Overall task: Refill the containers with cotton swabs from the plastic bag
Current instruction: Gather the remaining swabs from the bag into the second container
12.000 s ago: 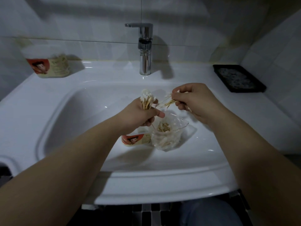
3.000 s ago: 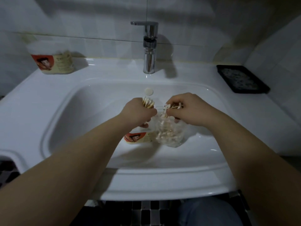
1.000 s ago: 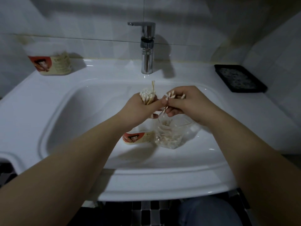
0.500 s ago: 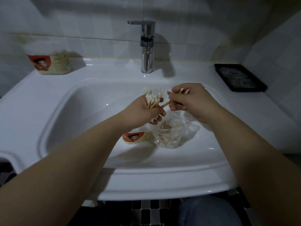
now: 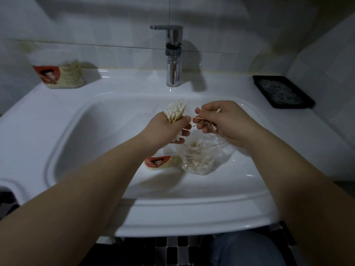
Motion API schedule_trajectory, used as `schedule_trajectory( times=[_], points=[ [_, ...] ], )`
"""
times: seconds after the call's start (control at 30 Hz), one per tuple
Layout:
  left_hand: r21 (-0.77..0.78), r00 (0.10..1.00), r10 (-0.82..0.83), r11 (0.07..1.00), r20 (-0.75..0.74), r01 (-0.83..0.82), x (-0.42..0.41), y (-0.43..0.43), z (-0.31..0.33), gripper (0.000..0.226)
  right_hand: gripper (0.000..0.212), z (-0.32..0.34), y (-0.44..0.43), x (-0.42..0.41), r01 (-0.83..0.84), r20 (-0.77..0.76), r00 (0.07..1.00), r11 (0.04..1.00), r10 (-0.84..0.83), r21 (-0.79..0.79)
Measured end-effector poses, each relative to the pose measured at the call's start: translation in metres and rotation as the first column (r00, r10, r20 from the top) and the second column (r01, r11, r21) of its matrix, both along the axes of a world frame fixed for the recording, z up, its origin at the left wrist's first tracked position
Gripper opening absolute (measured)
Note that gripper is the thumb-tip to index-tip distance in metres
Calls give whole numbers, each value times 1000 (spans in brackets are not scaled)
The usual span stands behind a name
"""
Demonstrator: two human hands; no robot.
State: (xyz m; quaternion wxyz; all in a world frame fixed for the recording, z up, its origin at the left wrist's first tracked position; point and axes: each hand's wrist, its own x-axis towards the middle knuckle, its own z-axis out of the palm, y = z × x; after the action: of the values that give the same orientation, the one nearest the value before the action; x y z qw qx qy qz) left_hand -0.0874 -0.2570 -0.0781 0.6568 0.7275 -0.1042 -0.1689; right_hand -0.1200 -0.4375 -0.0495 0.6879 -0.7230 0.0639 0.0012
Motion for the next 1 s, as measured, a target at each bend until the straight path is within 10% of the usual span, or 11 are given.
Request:
schedule_trajectory(
  times=[0.37,1.0],
  points=[
    [-124,991,84,988,-100,-97,1,-1,2,11,10,-6,7,-2,-103,-14,995,975,103,-196],
    [-101,991,-4,995,-131,-9,-2,3,7,15,9,3,7,-3,-28,-43,999,997,25,-66]
  ],
)
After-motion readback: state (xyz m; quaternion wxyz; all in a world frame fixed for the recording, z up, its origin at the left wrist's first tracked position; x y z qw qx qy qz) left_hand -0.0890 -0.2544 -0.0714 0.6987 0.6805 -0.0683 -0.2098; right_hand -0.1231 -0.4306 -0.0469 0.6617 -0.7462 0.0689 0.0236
